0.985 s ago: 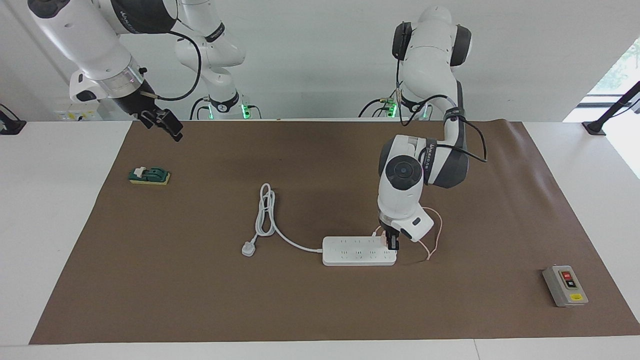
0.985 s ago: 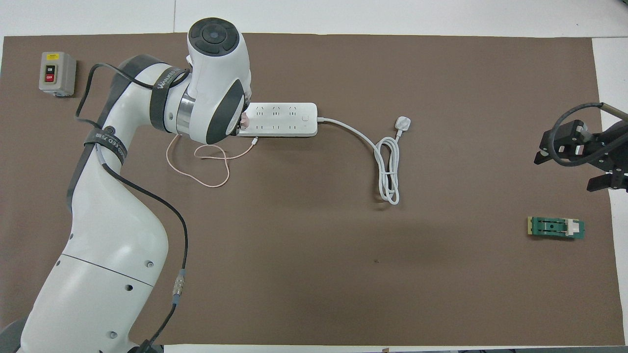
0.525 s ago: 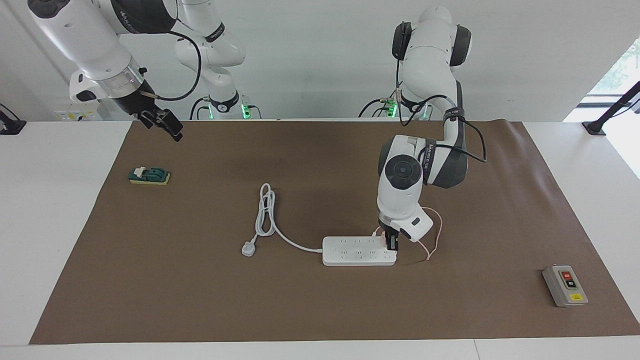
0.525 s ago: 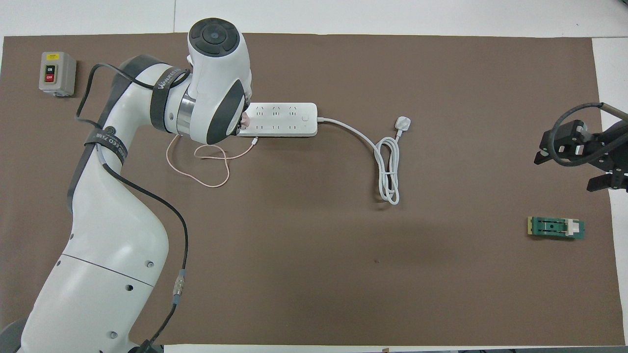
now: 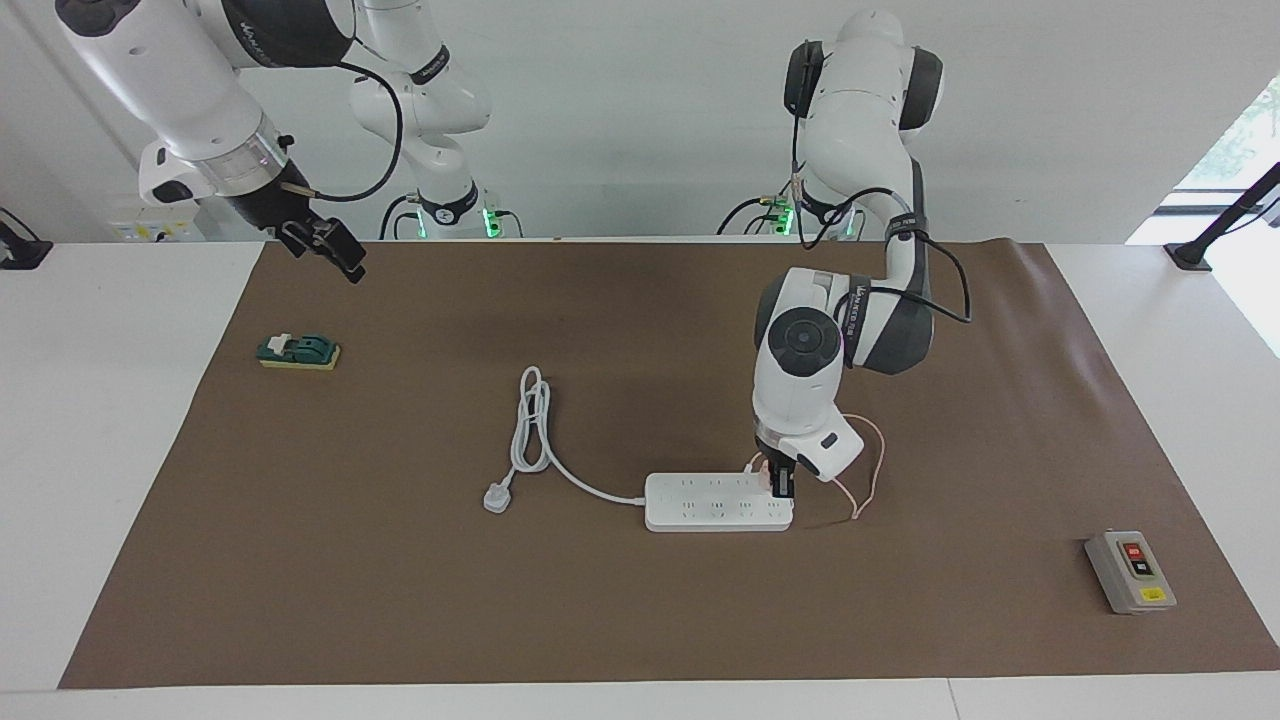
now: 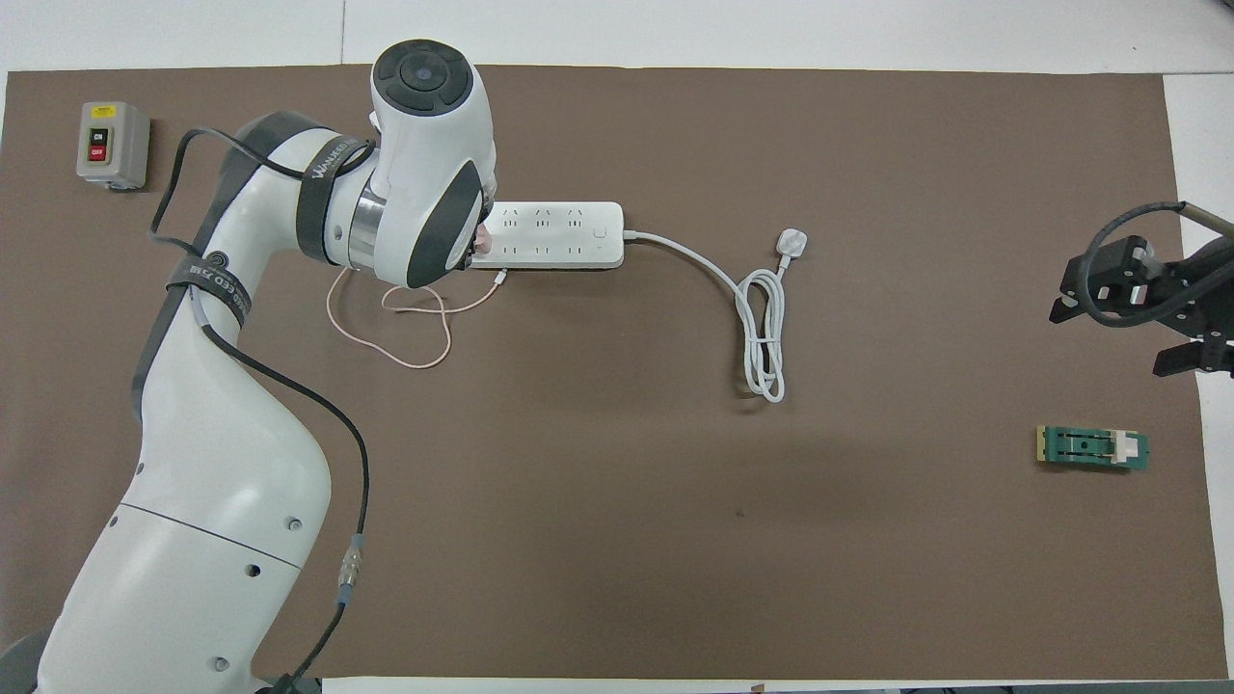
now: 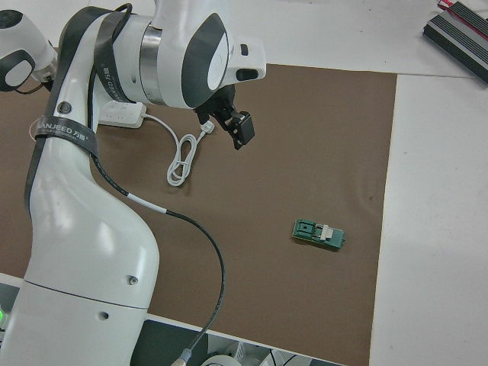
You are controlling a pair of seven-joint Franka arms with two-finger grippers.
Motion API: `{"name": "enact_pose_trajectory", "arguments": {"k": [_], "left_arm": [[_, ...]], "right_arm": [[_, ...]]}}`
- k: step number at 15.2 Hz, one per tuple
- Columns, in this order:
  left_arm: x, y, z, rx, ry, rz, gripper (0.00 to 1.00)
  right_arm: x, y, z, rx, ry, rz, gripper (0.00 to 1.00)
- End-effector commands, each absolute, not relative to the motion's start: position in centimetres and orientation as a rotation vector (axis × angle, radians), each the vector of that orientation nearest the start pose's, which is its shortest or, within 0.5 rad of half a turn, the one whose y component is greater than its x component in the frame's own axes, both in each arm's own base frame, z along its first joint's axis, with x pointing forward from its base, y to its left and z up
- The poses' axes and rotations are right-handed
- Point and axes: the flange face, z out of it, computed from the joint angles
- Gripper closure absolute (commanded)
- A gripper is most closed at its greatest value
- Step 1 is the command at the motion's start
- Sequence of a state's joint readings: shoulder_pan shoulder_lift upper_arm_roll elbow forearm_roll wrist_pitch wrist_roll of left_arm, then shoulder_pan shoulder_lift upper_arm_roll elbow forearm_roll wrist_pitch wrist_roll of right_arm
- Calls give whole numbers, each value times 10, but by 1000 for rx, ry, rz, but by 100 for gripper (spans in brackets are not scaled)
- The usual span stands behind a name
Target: Plug charger into power strip
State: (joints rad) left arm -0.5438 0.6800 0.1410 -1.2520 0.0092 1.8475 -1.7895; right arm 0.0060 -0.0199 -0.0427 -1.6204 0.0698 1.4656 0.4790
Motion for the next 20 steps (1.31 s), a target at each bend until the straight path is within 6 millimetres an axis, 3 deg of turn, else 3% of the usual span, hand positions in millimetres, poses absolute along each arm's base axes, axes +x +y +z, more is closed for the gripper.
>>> {"name": "enact_pose_trajectory", "arguments": {"k": [1, 7, 9, 16, 20], "left_arm": [[650, -307, 332, -2372, -1874, -73, 100], [651, -314, 320, -2389, -1879, -92, 100], [651, -322, 305, -2390, -1882, -104, 100], [644, -329, 284, -2398, -1879, -111, 100], [643, -328, 281, -2395, -1879, -109, 100]], "right_arm": [[531, -14, 607, -3001, 761, 231, 0], [531, -15, 607, -3001, 764, 233, 0], [531, -14, 607, -3001, 762, 231, 0], [531, -14, 607, -3002, 759, 233, 0], [531, -15, 607, -3001, 764, 233, 0]]}}
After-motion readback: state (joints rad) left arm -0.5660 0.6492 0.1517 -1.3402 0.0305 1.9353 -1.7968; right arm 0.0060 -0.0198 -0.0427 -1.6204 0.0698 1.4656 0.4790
